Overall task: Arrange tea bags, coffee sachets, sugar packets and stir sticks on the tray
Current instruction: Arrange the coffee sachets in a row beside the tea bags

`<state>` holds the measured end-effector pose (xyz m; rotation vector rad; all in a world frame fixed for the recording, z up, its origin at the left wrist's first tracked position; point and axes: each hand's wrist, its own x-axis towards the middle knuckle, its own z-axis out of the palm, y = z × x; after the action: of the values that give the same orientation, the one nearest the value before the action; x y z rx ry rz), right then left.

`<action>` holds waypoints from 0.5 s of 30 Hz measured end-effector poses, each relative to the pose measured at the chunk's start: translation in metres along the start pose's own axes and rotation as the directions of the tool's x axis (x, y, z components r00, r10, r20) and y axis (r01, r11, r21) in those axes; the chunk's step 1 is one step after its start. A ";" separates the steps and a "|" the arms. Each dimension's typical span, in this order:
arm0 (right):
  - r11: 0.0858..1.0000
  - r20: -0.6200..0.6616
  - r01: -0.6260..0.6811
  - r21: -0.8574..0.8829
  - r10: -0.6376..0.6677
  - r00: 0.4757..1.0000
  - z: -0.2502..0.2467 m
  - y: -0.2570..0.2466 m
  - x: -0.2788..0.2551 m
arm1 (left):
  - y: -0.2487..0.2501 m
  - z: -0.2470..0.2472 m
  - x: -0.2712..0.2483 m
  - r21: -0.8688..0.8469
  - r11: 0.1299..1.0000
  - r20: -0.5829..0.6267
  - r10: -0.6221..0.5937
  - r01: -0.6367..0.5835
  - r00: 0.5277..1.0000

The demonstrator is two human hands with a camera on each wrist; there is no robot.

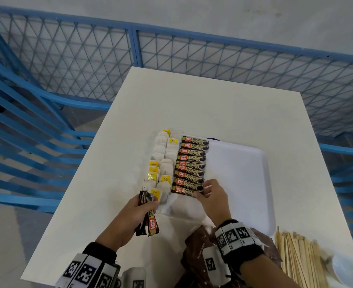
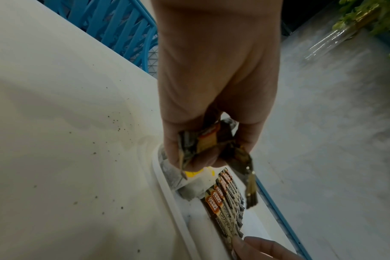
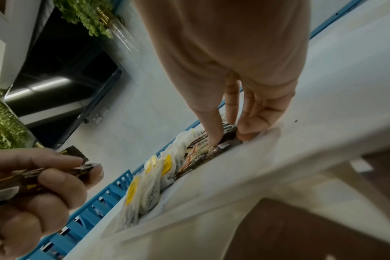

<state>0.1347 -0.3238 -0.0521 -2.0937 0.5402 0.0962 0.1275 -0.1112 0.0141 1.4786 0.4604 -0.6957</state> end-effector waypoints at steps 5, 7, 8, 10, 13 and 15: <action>1.000 -0.003 0.008 0.001 -0.008 1.000 0.000 -0.002 0.002 | 0.001 0.000 0.001 -0.022 1.000 0.029 0.004 -0.004 1.000; 1.000 -0.010 0.012 -0.017 -0.013 1.000 -0.001 -0.003 0.002 | 0.002 0.001 0.001 -0.051 0.999 0.039 0.009 -0.007 0.999; 0.999 -0.021 0.026 -0.037 -0.027 0.999 -0.002 -0.005 0.001 | 0.003 0.002 0.002 -0.068 0.998 0.039 0.009 -0.006 0.999; 0.995 -0.036 0.075 -0.061 -0.078 0.996 -0.005 -0.011 -0.004 | 0.006 0.003 0.002 -0.114 0.993 0.037 0.003 0.001 0.999; 0.991 0.068 0.130 -0.016 -0.129 0.989 -0.006 -0.027 -0.015 | 0.010 0.006 0.004 -0.216 0.976 0.022 -0.004 0.008 1.000; 0.994 0.261 0.107 0.009 -0.106 0.959 -0.006 -0.040 -0.025 | 0.012 0.009 0.004 -0.247 0.969 0.019 0.026 -0.021 0.999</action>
<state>0.1276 -0.3019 -0.0103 -2.0701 0.2672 0.3075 0.1375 -0.1210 0.0212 1.2391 0.4935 -0.6116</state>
